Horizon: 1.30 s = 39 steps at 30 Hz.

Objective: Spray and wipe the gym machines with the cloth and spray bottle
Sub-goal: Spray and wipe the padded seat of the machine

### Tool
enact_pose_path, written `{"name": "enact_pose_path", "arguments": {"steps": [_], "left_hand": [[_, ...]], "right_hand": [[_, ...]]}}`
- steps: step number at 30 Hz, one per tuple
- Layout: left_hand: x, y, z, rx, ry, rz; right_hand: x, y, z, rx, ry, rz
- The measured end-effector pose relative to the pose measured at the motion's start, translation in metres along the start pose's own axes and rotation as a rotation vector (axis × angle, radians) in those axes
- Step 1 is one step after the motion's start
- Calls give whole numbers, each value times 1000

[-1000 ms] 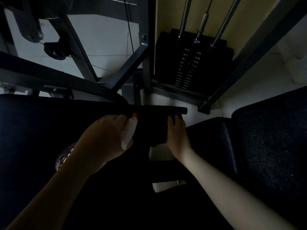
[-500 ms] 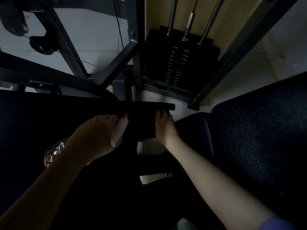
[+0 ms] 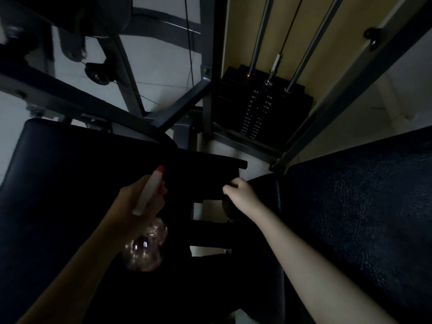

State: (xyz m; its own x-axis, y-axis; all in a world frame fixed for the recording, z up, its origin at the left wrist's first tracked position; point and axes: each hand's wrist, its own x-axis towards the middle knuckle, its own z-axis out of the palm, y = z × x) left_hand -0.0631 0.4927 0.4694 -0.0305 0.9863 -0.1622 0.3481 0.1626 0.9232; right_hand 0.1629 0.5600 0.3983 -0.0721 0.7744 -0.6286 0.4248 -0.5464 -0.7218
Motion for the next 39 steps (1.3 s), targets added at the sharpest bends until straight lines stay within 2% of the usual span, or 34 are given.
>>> {"name": "enact_pose_path", "arguments": {"steps": [5,7,10,15,25,30,39], "left_hand": [[-42,2,21,37,44,52],[-55,2,29,124,83,112],[-75,4,40,116,118,142],[-112,-3,51,103,182,152],[-229,-36,73,103,205,145],[-310,-53,83,294,260,36],[-406,-87,117,307,395,-180]], "right_hand": [[-19,-4,3,289,-20,132],[-27,-6,5,359,-60,198],[-40,-4,7,477,-160,289],[-65,13,14,557,-260,299],[-139,76,68,538,-336,206],[-195,105,96,463,-396,164],[-246,152,139,302,-580,251]]}}
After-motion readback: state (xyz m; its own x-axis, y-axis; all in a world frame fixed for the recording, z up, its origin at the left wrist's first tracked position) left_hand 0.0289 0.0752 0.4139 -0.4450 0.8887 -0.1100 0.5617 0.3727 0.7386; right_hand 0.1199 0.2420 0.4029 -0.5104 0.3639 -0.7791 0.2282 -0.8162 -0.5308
